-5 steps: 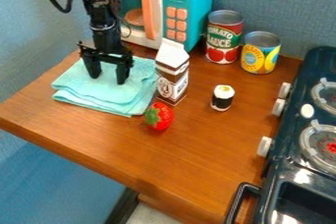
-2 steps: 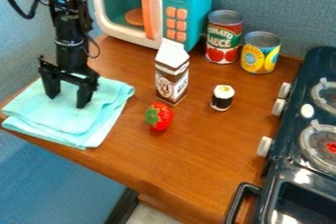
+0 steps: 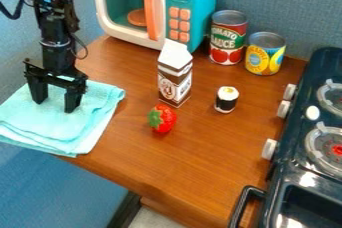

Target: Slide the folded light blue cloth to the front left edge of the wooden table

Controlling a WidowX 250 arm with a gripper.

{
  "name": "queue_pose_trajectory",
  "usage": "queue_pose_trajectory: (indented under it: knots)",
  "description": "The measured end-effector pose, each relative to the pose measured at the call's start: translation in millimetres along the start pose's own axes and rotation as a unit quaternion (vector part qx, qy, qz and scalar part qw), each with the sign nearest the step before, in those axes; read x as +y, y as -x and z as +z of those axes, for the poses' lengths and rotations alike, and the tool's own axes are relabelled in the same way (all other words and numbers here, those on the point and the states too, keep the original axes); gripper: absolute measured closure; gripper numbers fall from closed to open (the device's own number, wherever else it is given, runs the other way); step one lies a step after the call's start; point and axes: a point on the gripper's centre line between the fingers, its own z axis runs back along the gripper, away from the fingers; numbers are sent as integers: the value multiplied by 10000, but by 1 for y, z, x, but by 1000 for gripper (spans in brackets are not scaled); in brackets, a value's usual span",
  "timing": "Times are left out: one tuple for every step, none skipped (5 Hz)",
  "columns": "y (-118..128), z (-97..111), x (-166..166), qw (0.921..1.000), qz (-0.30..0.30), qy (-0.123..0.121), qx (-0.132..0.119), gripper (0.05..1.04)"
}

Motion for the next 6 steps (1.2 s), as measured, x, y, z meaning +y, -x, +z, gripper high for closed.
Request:
queue_pose_trajectory:
  knots:
    - [-20,19,-4,9988,188,304,-340,83]
    - [-37,38,-10,9960,237,599,-626,83]
    - [-42,44,-15,9941,220,786,-712,83]
    - [-29,50,-17,9956,31,845,-396,83]
    - [-13,90,-9,9954,-272,654,-643,83]
    - [2,97,-21,9957,-693,214,-576,83]
